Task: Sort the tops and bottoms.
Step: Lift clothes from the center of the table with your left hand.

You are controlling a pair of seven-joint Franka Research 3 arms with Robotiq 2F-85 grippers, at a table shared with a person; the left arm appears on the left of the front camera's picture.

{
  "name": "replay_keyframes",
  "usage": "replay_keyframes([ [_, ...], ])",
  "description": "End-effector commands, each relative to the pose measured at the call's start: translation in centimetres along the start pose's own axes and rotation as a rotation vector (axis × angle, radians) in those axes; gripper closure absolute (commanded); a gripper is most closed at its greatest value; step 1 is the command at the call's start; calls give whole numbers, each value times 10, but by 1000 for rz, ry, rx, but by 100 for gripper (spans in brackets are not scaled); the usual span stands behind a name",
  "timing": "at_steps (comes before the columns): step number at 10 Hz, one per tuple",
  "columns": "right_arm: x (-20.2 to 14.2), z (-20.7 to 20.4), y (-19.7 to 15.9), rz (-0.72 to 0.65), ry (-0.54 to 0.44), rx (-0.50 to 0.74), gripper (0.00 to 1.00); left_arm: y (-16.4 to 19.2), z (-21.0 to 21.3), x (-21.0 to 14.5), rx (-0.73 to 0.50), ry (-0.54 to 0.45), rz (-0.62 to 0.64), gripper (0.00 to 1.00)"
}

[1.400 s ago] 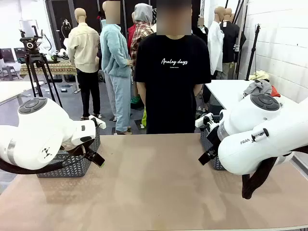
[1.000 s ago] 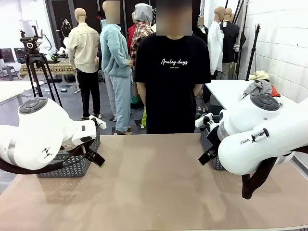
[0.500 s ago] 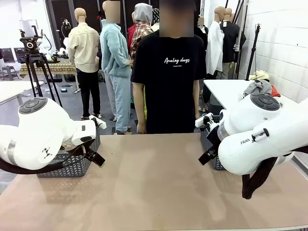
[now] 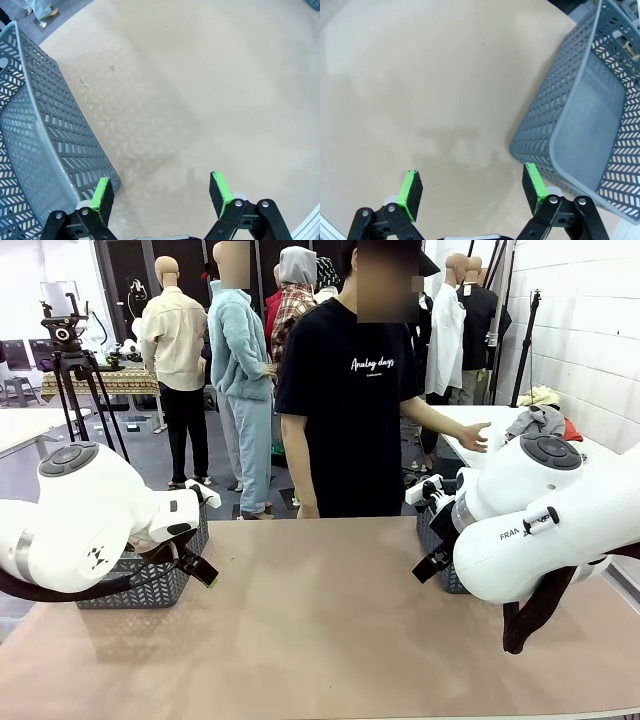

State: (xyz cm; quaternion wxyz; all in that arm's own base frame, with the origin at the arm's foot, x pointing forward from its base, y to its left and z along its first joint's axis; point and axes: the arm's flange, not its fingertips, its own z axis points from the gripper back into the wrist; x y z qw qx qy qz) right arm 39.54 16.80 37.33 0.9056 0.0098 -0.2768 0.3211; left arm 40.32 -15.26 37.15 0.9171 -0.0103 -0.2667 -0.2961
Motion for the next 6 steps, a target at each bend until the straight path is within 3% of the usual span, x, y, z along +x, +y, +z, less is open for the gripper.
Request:
replay_keyframes([
  [1, 0, 0, 0, 0, 0, 0, 0, 1, 0, 0, 0, 0, 3, 0],
  [6, 0, 0, 0, 0, 0, 0, 0, 1, 0, 0, 0, 0, 3, 0],
])
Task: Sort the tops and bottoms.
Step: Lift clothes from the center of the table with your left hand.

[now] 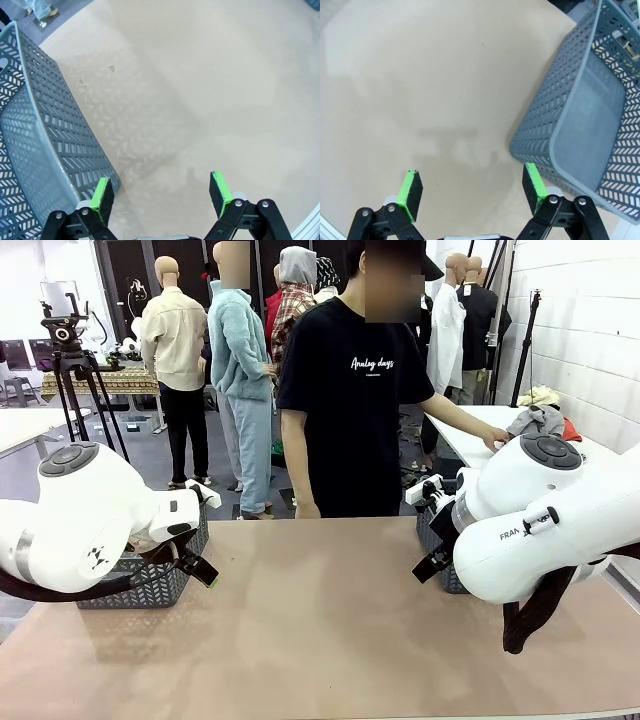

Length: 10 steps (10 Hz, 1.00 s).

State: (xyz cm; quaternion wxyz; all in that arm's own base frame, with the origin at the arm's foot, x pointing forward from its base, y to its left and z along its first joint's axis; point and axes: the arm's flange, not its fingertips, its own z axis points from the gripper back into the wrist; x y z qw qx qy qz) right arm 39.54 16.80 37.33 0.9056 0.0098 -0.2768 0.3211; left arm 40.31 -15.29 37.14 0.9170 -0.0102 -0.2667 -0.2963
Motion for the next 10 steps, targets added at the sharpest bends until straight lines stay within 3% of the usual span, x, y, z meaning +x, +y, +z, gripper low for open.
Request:
replay_keyframes([
  [1, 0, 0, 0, 0, 0, 0, 0, 1, 0, 0, 0, 0, 3, 0],
  [10, 0, 0, 0, 0, 0, 0, 0, 1, 0, 0, 0, 0, 3, 0],
])
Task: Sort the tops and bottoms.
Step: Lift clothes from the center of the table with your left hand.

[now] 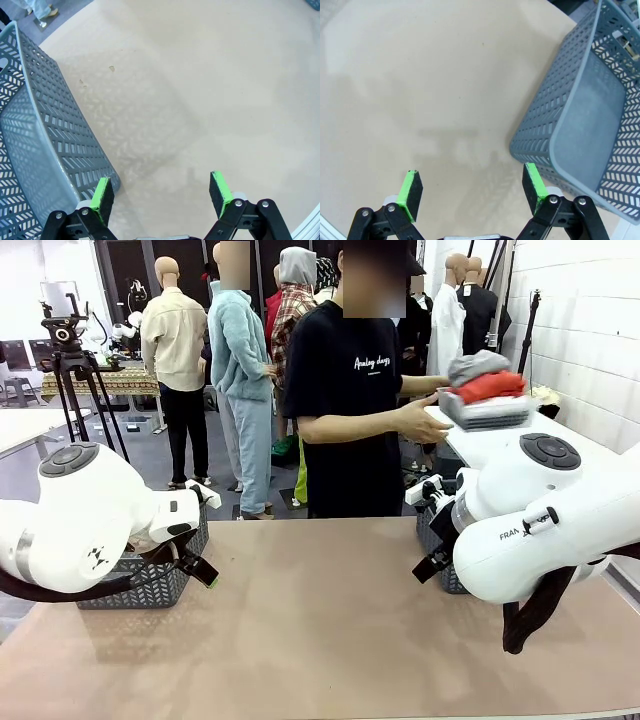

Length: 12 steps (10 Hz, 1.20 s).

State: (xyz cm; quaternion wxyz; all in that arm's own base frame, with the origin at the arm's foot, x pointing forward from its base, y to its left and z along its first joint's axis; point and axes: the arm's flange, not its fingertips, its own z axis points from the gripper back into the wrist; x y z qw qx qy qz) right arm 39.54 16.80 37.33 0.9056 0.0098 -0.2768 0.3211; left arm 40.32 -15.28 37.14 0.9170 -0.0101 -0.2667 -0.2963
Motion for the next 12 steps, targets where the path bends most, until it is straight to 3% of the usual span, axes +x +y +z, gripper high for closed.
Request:
replay_keyframes([
  [1, 0, 0, 0, 0, 0, 0, 0, 1, 0, 0, 0, 0, 3, 0],
  [12, 0, 0, 0, 0, 0, 0, 0, 1, 0, 0, 0, 0, 3, 0],
])
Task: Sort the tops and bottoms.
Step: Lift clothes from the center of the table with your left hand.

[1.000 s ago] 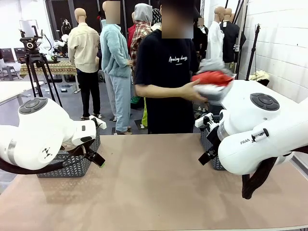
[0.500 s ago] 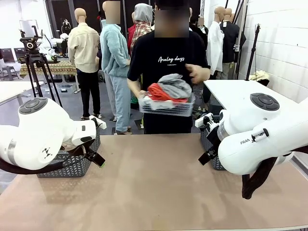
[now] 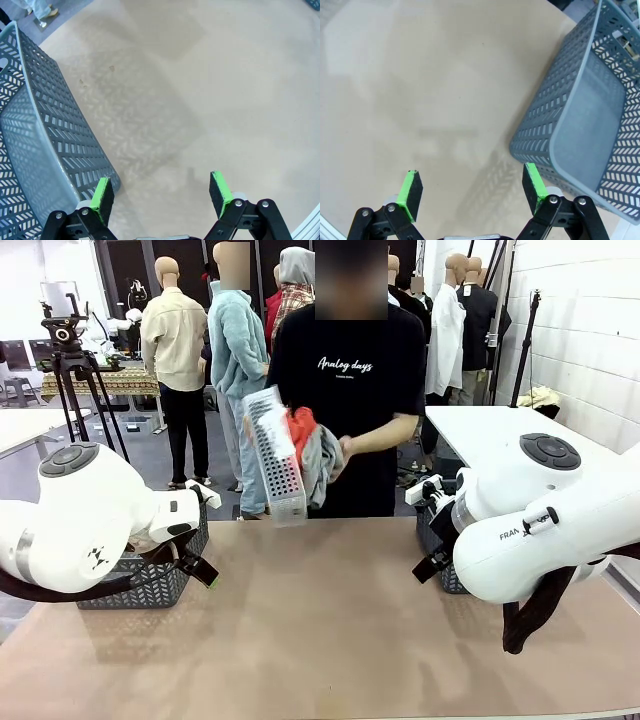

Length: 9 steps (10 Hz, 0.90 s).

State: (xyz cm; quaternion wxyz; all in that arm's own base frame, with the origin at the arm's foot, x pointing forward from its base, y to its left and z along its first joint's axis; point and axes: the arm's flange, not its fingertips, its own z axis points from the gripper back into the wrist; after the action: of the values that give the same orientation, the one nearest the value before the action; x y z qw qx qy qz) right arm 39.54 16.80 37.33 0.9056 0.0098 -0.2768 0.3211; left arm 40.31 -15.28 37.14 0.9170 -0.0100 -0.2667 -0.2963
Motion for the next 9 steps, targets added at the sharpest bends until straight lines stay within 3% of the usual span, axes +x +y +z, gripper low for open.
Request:
replay_keyframes([
  [1, 0, 0, 0, 0, 0, 0, 0, 1, 0, 0, 0, 0, 3, 0],
  [9, 0, 0, 0, 0, 0, 0, 0, 1, 0, 0, 0, 0, 3, 0],
])
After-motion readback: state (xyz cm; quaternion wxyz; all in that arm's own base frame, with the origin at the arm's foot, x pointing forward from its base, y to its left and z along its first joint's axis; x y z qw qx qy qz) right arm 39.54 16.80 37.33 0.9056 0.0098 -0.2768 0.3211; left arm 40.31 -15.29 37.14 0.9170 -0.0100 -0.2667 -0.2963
